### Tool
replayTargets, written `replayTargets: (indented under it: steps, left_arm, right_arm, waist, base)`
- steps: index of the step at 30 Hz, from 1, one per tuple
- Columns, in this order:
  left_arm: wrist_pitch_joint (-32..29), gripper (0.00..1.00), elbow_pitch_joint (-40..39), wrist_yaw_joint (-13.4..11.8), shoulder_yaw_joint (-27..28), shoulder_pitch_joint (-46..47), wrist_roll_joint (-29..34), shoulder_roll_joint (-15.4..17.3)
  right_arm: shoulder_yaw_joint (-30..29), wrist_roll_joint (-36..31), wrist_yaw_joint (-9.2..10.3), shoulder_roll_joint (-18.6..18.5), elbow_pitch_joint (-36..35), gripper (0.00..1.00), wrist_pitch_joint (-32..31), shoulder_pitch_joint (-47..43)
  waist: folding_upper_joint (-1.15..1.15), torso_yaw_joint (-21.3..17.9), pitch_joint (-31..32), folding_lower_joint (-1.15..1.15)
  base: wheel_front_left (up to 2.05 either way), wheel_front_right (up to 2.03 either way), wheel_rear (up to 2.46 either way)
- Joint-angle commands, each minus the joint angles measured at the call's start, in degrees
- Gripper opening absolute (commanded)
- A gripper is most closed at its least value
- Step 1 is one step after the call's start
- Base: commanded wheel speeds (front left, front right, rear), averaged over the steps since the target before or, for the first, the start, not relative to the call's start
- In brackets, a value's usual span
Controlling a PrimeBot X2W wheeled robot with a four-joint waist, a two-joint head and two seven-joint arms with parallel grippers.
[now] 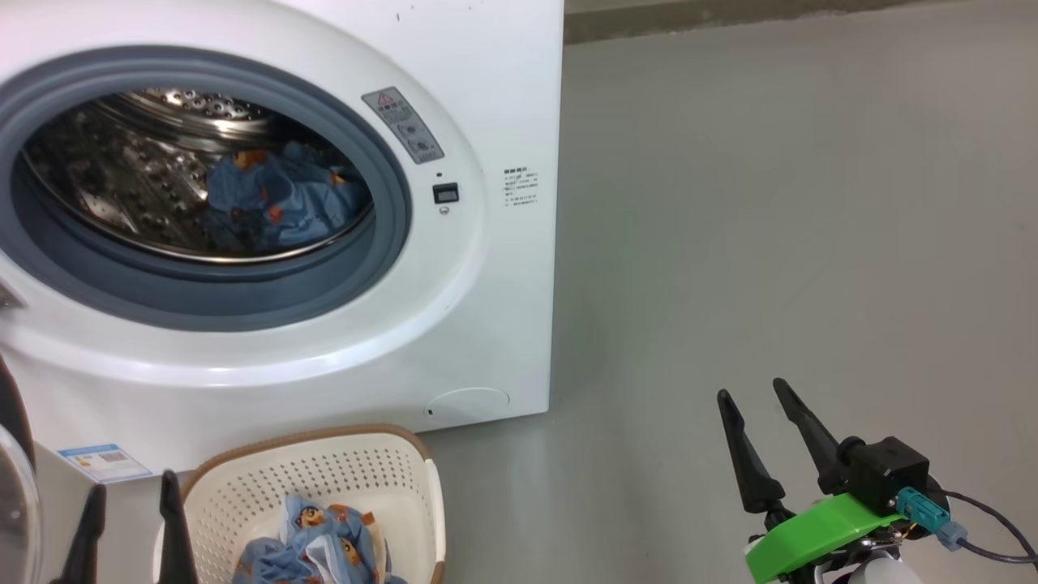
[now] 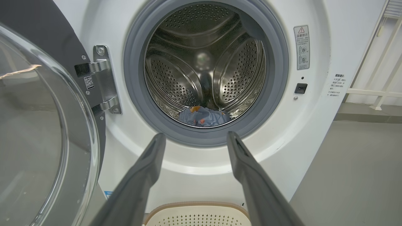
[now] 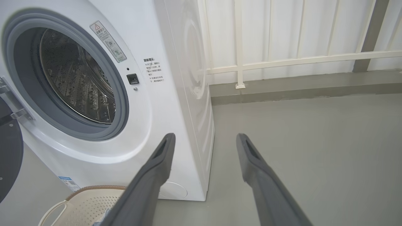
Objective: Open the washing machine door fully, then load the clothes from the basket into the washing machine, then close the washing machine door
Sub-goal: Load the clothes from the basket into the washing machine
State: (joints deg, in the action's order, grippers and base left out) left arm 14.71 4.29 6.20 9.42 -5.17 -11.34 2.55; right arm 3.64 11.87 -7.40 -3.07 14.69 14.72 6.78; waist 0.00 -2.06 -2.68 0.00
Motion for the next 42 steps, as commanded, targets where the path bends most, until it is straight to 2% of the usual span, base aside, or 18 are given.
replayTargets:
  steps: [1,13,23,35,42]
  left_arm:
    - [0.29,1.00,-1.75,-0.60,1.91,0.27,0.91,0.49]
    - [0.29,1.00,-4.32,-2.71,-0.73,-6.83,1.92,0.34]
    - [0.29,1.00,-4.65,-3.81,-1.72,-7.83,1.47,0.33]
    - [0.29,1.00,-3.78,-3.79,-2.56,-8.31,1.11,0.33]
    - [0.29,1.00,0.51,-2.68,-4.71,-7.34,-2.15,0.33]
  right_arm:
    - [1.29,-0.60,-0.09,0.19,-1.75,1.00,0.28,0.26]
    - [0.06,-1.41,-0.09,0.19,-3.84,1.00,0.28,-2.49]
    - [0.07,-1.60,-0.09,0.19,-4.56,1.00,0.28,-2.99]
    - [0.10,-1.68,-0.09,0.19,-4.61,1.00,0.28,-3.11]
    - [0.44,-0.83,-0.09,0.19,-4.54,1.00,0.28,-3.05]
  waist:
    - [0.00,0.12,0.75,0.00]
    - [0.00,1.06,2.87,0.00]
    - [0.00,1.08,3.09,0.00]
    - [0.00,1.13,2.85,0.00]
    - [0.00,1.06,0.62,0.00]
  base:
    - [0.00,0.00,0.00]
    - [0.00,0.00,0.00]
    - [0.00,0.00,0.00]
    - [0.00,0.00,0.00]
    - [0.00,0.00,0.00]
